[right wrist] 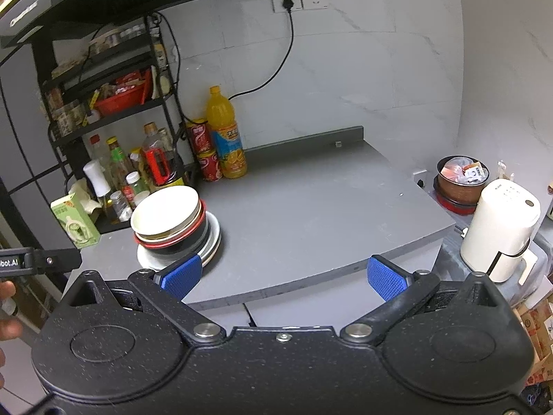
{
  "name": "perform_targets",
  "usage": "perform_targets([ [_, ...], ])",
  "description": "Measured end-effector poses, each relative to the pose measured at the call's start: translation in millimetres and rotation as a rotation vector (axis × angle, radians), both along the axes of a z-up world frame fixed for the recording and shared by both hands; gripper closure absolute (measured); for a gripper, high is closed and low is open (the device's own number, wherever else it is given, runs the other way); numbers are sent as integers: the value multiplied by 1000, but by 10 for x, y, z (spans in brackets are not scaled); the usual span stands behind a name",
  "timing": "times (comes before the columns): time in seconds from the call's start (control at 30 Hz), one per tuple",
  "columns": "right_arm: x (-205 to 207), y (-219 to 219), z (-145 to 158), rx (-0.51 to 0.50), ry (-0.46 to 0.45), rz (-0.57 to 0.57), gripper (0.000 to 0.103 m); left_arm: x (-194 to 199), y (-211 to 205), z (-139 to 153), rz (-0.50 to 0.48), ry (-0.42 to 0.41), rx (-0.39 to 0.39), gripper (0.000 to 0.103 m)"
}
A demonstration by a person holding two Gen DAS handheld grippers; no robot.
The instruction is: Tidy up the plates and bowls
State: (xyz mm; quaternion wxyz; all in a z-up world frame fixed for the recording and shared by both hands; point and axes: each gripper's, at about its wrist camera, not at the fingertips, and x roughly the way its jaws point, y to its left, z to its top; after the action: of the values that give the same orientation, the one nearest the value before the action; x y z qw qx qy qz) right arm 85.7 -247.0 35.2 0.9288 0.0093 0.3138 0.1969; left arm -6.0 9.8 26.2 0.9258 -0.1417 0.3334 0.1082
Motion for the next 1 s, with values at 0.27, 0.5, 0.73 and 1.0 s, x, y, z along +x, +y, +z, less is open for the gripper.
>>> perform_targets([
  [0.27,-82,80,-11,-4,8,37,0,-107,-27,-4,-5,-3,12,1],
  [0.5,-100,119,2,0,5,57,0,-148,-26,-15,-7,6,17,1],
  [0.73,-97,146,6,1,5,67,0,-169,-13,-14,-8,7,23,1],
  [1.0,-91,145,9,-2,9,71,0,-167,-3,-11,-11,11,22,1],
])
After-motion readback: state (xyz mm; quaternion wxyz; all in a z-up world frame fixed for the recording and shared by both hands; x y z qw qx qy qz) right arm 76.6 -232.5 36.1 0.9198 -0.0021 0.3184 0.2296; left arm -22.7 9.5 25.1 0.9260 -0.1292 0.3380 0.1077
